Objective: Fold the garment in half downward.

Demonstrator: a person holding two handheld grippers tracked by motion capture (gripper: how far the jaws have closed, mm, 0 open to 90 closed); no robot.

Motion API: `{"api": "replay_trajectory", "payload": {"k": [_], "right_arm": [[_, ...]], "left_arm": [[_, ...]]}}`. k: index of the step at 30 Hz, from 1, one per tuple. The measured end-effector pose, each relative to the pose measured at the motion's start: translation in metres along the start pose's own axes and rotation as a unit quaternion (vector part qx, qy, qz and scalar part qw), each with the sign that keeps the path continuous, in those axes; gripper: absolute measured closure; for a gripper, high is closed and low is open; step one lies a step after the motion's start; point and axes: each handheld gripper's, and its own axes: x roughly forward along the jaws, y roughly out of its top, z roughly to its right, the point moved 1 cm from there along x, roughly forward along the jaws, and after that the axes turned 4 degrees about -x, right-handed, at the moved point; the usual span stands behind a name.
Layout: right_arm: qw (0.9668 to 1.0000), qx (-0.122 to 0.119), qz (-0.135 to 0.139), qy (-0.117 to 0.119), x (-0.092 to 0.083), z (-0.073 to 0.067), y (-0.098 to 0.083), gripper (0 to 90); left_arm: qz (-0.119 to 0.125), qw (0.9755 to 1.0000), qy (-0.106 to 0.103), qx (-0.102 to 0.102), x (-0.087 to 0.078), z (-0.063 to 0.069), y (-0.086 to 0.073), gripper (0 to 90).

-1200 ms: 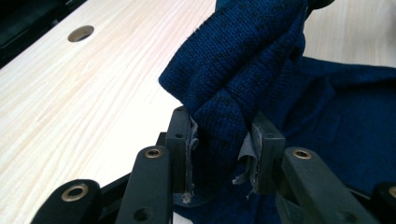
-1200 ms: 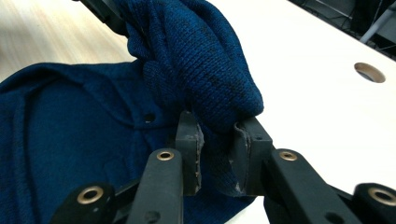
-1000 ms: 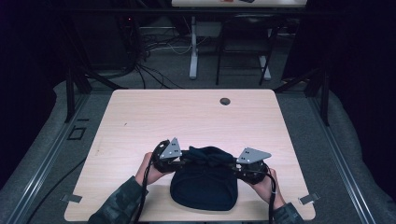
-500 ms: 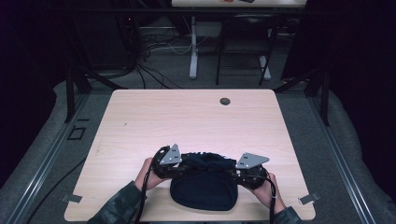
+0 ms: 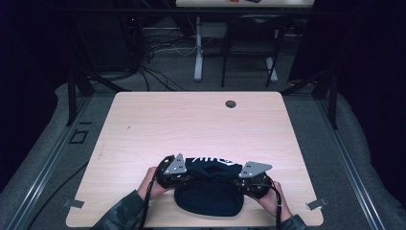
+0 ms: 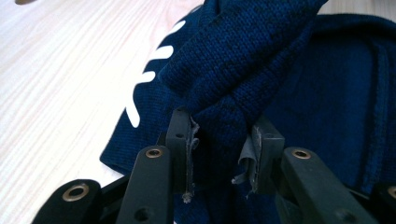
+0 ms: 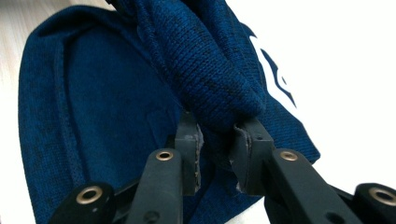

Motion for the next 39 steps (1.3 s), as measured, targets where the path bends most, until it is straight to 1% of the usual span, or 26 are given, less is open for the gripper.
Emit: {"api": "replay_trajectory", "payload": {"k": [4,5,7,9,11,13,14,16,17,18,20,22,24,26,27,28,30,31,32,33,35,36,37,38,39], "right_arm": [[0.9999,-0.002,-0.008,0.007,0.003,-0.001,-0.003,73.0],[0.9999,0.002,-0.009,0.008,0.004,-0.001,-0.004,72.9],[0.9998,-0.001,-0.016,0.01,0.005,-0.001,-0.005,72.8],[0.9996,0.001,-0.023,0.016,0.006,-0.002,-0.007,72.5],[0.9995,0.001,-0.025,0.016,0.007,-0.002,-0.007,72.2],[0.9991,0.002,-0.035,0.023,0.009,-0.002,-0.009,71.3],[0.9991,0.005,-0.034,0.025,0.011,-0.002,-0.011,70.9],[0.9986,0.007,-0.041,0.031,0.011,-0.001,-0.012,69.7],[0.9982,0.01,-0.045,0.037,0.01,-0.001,-0.011,65.5],[0.9982,0.01,-0.045,0.037,0.01,-0.001,-0.011,65.5],[0.9974,0.014,-0.052,0.048,0.008,0.001,-0.011,59.0],[0.9968,0.019,-0.059,0.051,0.005,0.004,-0.012,54.4],[0.9964,0.028,-0.059,0.054,0.001,0.008,-0.014,52.3],[0.9964,0.043,-0.047,0.056,-0.004,0.013,-0.015,51.5],[0.9965,0.051,-0.032,0.058,-0.01,0.016,-0.015,51.6],[0.9965,0.051,-0.032,0.058,-0.01,0.016,-0.015,51.6],[0.9966,0.058,-0.016,0.057,-0.017,0.019,-0.015,51.4],[0.9962,0.065,-0.002,0.057,-0.021,0.022,-0.014,51.4],[0.9954,0.072,0.01,0.062,-0.026,0.025,-0.014,51.3],[0.9954,0.072,0.01,0.062,-0.026,0.025,-0.014,51.3],[0.9938,0.091,0.026,0.059,-0.029,0.029,-0.014,51.5],[0.993,0.101,0.032,0.053,-0.029,0.029,-0.013,51.3],[0.9928,0.113,0.029,0.026,-0.025,0.027,-0.009,51.1],[0.9928,0.113,0.029,0.026,-0.025,0.027,-0.009,51.1],[0.992,0.123,0.029,0.0,-0.019,0.025,-0.002,51.9]], "left_arm": [[-0.009,0.9999,-0.006,-0.001,0.003,0.001,-0.004,66.7],[-0.013,0.9999,-0.008,0.0,0.004,0.002,-0.004,66.7],[-0.015,0.9999,-0.008,0.001,0.005,0.003,-0.006,66.6],[-0.023,0.9996,-0.013,0.003,0.007,0.004,-0.008,66.1],[-0.028,0.9995,-0.013,0.006,0.007,0.005,-0.009,65.8],[-0.031,0.9994,-0.014,0.008,0.009,0.005,-0.01,65.1],[-0.031,0.9994,-0.013,0.008,0.01,0.006,-0.011,65.0],[-0.033,0.9993,-0.013,0.011,0.01,0.007,-0.011,65.0],[-0.033,0.9993,-0.013,0.011,0.01,0.007,-0.011,64.9],[-0.033,0.9993,-0.013,0.01,0.01,0.006,-0.011,64.9],[-0.033,0.9993,-0.014,0.008,0.01,0.006,-0.011,64.8],[-0.032,0.9994,-0.013,0.008,0.01,0.006,-0.011,64.7],[-0.033,0.9993,-0.013,0.007,0.011,0.006,-0.012,64.7],[-0.032,0.9994,-0.014,0.006,0.011,0.005,-0.012,64.5],[-0.032,0.9994,-0.014,0.007,0.011,0.005,-0.012,64.2],[-0.033,0.9994,-0.014,0.007,0.011,0.005,-0.012,64.2],[-0.034,0.9993,-0.015,0.007,0.012,0.005,-0.012,64.0],[-0.034,0.9993,-0.016,0.006,0.012,0.005,-0.012,63.8],[-0.036,0.9992,-0.016,0.007,0.012,0.005,-0.012,63.6],[-0.036,0.9992,-0.016,0.006,0.012,0.005,-0.012,63.6],[-0.036,0.9992,-0.017,0.006,0.012,0.005,-0.012,63.4],[-0.035,0.9992,-0.017,0.005,0.012,0.006,-0.012,63.3],[-0.035,0.9992,-0.017,0.004,0.012,0.006,-0.012,62.9],[-0.036,0.9992,-0.018,0.003,0.012,0.006,-0.012,62.9],[-0.037,0.9992,-0.017,0.002,0.012,0.006,-0.012,62.2]]}}
